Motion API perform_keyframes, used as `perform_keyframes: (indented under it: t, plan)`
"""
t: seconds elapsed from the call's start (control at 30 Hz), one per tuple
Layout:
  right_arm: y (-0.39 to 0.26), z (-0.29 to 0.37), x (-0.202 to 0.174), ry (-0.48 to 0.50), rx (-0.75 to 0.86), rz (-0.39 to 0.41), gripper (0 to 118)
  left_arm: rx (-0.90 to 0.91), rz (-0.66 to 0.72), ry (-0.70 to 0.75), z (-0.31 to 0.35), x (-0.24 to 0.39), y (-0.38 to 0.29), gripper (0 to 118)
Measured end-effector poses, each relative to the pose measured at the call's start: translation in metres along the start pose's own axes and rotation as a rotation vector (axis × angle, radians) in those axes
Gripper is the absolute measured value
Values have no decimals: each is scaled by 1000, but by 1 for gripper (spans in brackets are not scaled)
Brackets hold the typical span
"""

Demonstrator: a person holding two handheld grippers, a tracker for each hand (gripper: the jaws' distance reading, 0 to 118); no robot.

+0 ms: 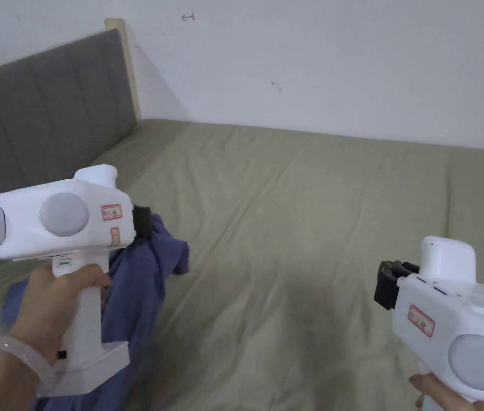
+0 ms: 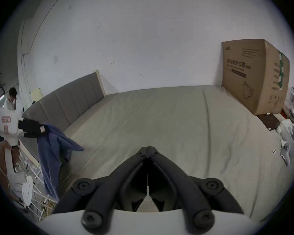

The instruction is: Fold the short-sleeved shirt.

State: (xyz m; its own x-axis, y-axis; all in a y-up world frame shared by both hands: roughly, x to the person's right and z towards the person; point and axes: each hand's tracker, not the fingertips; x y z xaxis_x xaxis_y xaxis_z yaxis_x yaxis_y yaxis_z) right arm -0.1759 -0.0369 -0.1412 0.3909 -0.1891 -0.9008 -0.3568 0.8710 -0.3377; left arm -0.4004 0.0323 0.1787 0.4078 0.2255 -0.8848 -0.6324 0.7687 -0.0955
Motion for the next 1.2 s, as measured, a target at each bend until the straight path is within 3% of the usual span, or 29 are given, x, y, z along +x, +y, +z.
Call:
perform_keyframes:
  t: [0.3, 0.47, 0.67, 0.8, 0.93, 0.97, 1.03, 1.07, 1.13, 1.17, 1.2]
  plan:
    - [10, 64, 85, -181, 96, -106, 0, 23, -255, -449, 18, 196, 2, 8]
    - [13, 101, 134, -304, 145, -182, 0, -13, -292, -656, 10, 278, -28, 8]
    - [3, 126, 177, -413, 133, -237, 0, -318, -381, -663, -50, 322, -148, 8]
    - [-8, 122, 185, -428, 103, -285, 0, -556, -403, -619, -85, 326, -237, 8]
    - [-21, 111, 176, -415, 44, -269, 0, -585, -494, -601, -91, 334, -274, 8]
    - [-24, 107, 173, -407, 34, -262, 0, -571, -479, -603, -89, 333, -272, 12]
    - [-29, 103, 167, -393, 14, -250, 0, -570, -470, -608, -89, 332, -264, 40]
    - [-31, 101, 165, -387, 5, -248, 0, -580, -450, -607, -89, 330, -259, 60]
    - [-33, 97, 160, -362, -12, -246, 0, -581, -434, -615, -88, 322, -252, 74]
    - [-33, 96, 157, -353, -17, -242, 0, -566, -424, -607, -86, 319, -245, 74]
    - [-33, 94, 153, -348, -21, -234, 0, -544, -417, -595, -84, 313, -239, 101]
